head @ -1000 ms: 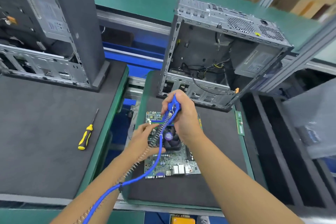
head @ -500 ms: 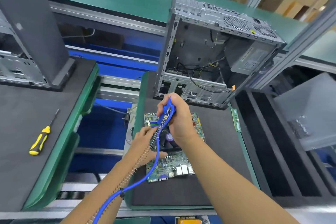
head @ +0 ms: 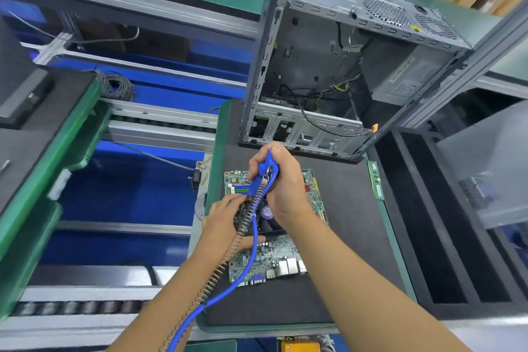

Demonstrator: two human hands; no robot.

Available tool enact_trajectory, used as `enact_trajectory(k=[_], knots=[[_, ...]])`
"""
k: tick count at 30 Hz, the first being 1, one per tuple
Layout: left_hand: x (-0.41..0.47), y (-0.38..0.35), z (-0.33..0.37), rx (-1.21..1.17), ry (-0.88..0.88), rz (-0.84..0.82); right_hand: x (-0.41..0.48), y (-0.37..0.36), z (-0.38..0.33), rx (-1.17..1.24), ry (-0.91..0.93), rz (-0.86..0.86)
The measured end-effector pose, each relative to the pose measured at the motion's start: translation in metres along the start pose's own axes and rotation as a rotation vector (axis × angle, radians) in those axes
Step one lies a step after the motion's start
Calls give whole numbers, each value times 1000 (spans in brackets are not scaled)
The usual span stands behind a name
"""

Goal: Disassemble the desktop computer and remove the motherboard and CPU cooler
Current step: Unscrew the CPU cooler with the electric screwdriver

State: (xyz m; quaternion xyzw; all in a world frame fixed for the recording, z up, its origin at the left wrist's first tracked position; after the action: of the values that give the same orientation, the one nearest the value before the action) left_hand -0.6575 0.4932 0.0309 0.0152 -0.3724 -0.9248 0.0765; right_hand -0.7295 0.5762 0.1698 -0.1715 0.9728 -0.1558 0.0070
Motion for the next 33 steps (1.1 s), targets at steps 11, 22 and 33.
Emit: enact_trajectory(k=[11, 22, 33], knots=[[7, -69, 66, -5, 29, 45, -7, 103, -25, 37, -16, 0], [23, -136, 117, -18, 49, -19, -17, 184, -58, 14, -13, -13], [26, -163, 169, 8, 98, -100, -36, 238, -98, 15, -1, 1]])
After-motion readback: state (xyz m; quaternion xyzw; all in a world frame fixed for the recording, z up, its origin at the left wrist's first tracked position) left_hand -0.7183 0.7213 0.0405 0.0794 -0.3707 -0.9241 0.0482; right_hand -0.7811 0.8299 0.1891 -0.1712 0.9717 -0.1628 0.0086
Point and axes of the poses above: each hand's wrist, its own x-axis towards the middle knuckle, its own y-axis out of the back of the hand, z = x × y, the point moved 9 cm from there along x, towards the middle knuckle, and after that the axes turned 7 degrees about x, right-handed, at the moved point
